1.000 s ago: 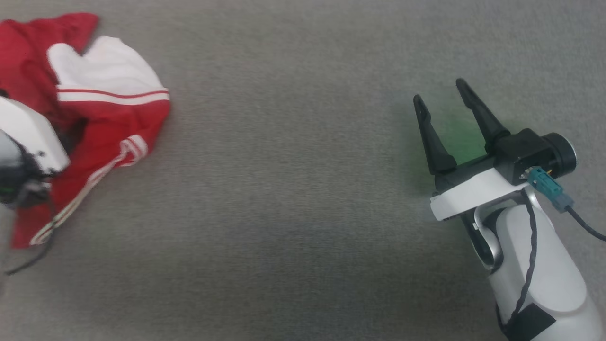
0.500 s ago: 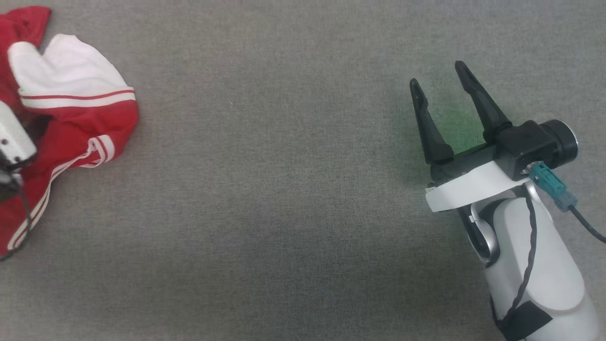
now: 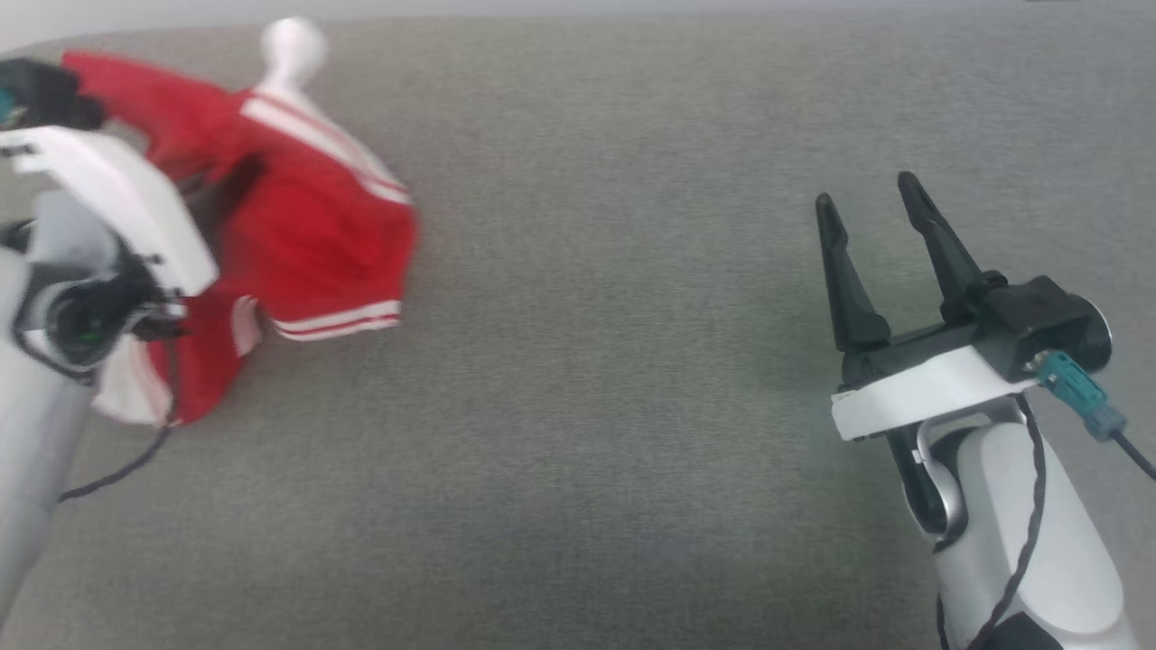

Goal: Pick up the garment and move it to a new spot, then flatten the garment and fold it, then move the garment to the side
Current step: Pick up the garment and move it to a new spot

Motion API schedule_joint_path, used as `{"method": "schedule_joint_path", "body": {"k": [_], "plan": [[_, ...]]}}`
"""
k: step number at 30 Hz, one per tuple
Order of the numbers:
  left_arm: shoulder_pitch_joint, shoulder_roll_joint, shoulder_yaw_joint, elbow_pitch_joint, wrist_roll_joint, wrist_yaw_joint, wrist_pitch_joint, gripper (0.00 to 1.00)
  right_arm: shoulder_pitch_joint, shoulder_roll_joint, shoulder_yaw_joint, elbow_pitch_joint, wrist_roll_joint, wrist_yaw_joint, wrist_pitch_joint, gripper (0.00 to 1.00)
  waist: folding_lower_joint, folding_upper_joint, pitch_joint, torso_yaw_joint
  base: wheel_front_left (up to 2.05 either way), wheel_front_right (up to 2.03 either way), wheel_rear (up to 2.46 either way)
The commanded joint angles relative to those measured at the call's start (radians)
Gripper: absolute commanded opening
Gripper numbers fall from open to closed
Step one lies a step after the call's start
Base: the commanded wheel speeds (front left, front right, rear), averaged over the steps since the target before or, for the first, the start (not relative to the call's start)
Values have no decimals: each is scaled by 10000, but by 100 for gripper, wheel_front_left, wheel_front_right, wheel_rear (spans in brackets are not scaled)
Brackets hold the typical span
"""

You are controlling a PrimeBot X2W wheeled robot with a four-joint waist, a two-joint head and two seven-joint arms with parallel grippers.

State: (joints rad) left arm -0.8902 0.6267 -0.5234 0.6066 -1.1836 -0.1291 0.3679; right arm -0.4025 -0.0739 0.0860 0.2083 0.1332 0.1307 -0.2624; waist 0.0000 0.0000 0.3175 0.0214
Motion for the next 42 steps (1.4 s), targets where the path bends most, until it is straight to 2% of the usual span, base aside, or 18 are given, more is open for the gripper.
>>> {"method": "schedule_joint_path", "body": {"k": [1,5,10,17,21,29,36,40,42], "plan": [[100,-37,-309,-795,-262,-21,137,0,189,34,-130,-64,93,1,-31,100,0,0,-71,-282,0,0,0],[17,-33,-772,-2002,-508,-21,478,0,294,143,-261,-239,202,1,-33,100,0,0,10,-697,0,0,0],[-539,-466,-1919,-3332,-475,-21,1291,0,434,228,-653,-520,422,1,-33,100,0,0,361,-1582,0,0,0],[-1552,-1438,-3303,-3132,-324,-21,2083,0,508,239,-1148,-902,1373,1,-33,100,0,0,1001,-3252,0,0,0],[-2011,-1636,-3862,-2498,-283,-21,2249,0,530,247,-1184,-980,1845,1,-33,100,0,0,1349,-4128,0,0,0],[-2830,-776,-5336,-330,1009,7,2129,0,763,246,-914,-935,2667,1,-32,100,0,0,1744,-5178,0,0,0],[-2700,-152,-7186,1057,1858,106,2662,0,538,240,-680,-1034,3102,1,-32,100,0,0,2152,-5532,0,0,0],[-2610,-33,-7711,1260,1878,139,2754,0,485,239,-693,-1100,3119,1,-31,100,0,0,2263,-5531,0,0,0],[-2732,-99,-7781,1229,1788,139,2503,22,457,242,-703,-1110,3018,1,-32,100,0,0,2235,-5396,0,0,0]]}}
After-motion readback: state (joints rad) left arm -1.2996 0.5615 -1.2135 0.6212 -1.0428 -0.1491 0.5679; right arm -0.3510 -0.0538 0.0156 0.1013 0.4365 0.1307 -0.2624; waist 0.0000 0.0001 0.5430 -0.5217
